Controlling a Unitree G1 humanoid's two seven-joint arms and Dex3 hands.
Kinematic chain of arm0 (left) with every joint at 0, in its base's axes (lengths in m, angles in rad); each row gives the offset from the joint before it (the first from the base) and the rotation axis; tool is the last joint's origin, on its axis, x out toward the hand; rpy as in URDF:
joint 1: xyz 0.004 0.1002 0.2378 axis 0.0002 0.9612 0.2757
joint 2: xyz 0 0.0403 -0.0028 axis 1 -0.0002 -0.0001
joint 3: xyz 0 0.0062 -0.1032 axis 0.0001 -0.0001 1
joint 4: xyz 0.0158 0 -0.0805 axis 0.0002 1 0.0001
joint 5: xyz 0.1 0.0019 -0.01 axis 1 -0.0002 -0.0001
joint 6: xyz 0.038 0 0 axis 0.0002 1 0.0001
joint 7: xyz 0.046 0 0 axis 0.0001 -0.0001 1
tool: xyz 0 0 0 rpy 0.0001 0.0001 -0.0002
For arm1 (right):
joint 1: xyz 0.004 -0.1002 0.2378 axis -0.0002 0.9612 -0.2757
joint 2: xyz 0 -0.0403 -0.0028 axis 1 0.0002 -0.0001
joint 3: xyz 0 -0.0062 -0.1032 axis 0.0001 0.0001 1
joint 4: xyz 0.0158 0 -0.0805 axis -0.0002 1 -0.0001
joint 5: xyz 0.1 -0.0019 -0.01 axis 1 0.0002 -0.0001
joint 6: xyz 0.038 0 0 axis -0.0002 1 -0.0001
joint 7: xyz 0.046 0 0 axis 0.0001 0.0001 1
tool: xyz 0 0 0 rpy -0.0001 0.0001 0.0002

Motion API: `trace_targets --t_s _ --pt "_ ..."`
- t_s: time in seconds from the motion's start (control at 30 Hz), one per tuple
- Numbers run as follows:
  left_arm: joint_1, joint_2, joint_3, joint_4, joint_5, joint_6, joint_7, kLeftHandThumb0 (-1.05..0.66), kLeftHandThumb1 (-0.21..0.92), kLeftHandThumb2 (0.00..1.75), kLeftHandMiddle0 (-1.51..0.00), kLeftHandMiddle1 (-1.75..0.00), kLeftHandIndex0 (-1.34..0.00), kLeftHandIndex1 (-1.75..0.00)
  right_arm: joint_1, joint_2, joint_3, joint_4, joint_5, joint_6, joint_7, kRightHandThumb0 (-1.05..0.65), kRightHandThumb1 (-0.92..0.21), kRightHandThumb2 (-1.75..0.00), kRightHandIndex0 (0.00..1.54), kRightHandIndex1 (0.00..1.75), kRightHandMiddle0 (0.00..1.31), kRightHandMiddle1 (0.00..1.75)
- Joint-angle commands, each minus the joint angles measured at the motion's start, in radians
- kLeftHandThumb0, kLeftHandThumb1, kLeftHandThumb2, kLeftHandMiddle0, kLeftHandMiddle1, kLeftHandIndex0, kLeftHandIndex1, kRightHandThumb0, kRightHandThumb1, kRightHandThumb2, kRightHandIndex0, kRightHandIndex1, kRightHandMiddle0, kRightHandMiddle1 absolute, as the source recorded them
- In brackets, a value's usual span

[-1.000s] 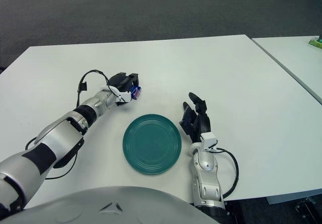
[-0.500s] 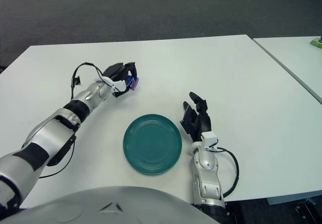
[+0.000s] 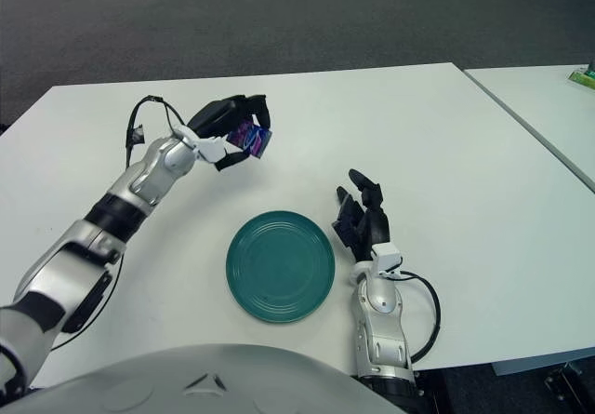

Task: Put the gum into the plate.

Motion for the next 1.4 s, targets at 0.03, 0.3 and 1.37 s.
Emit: trace_targets --t_s 0.03,0.3,1.37 --pt "0.065 0.033 0.005 -0.100 -0.046 -0.066 -0.075 0.00 0.02 1.66 -0.81 -1.74 -0.63 -1.74 0.039 0.009 -0.010 0.076 0.024 0.045 0.008 -0.79 -0.92 -0.93 0.55 0.05 0.00 0.80" --pt "0.125 0.046 -0.022 -0.172 -0.067 -0.157 -0.174 0.00 0.02 1.66 -0.81 -1.75 -0.64 -1.73 0.037 0.009 -0.009 0.076 0.021 0.048 0.009 -0.81 -0.92 -0.92 0.53 0.04 0.00 0.79" --pt "0.136 0.052 -0.146 -0.150 -0.119 -0.396 -0.432 0.00 0.00 1.64 -0.87 -1.63 -0.63 -1.75 0.029 0.007 -0.013 0.085 0.010 0.033 -0.003 -0.79 -0.92 -0.90 0.46 0.00 0.00 0.73"
